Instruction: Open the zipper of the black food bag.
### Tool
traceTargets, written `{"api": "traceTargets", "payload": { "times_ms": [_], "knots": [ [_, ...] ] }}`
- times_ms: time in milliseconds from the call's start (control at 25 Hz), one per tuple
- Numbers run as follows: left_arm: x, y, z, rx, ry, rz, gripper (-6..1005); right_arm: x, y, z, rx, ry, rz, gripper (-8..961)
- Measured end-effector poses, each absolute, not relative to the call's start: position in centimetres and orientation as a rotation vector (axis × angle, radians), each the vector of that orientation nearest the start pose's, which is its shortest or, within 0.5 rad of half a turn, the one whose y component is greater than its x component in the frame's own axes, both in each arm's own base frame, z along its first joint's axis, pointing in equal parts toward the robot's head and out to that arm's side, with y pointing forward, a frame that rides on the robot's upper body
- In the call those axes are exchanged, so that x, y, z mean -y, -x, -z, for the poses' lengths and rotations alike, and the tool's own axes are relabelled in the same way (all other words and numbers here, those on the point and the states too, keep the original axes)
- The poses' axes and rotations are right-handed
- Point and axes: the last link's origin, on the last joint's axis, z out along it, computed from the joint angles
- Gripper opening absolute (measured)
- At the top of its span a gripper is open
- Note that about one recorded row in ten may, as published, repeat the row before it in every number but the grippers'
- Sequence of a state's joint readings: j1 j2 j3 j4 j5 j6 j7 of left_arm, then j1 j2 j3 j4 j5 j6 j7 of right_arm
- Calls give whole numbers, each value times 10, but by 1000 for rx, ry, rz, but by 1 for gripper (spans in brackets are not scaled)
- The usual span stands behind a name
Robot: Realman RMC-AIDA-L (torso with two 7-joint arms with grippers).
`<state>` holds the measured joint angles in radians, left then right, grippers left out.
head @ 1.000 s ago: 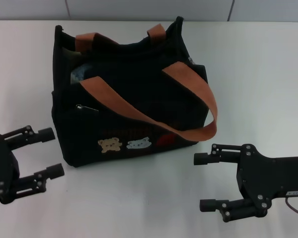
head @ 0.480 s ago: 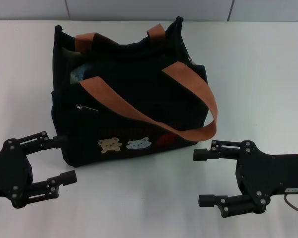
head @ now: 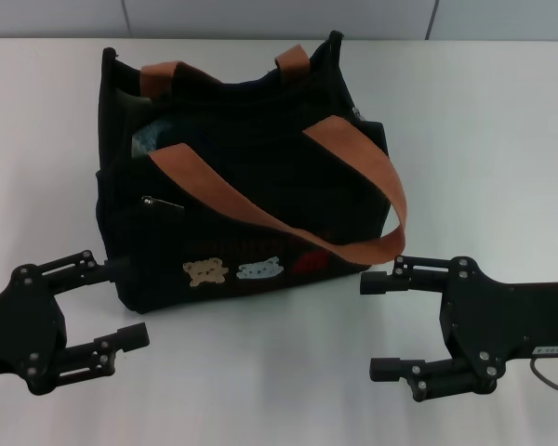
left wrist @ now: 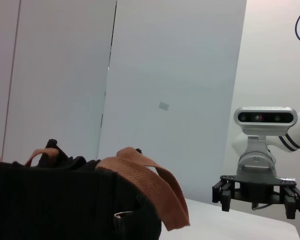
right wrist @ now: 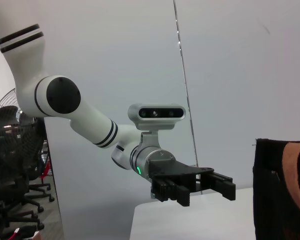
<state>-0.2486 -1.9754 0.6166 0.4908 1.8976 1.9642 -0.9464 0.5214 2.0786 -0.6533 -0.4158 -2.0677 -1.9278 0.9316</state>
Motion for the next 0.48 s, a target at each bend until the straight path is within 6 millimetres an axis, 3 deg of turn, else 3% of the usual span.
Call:
{"api": "traceTargets", "payload": {
  "times_ms": [480],
  "knots": [
    [-210,318,-35,374,2673,1051,726,-253,-248,25,-170,2965,-1139,802]
  ]
}}
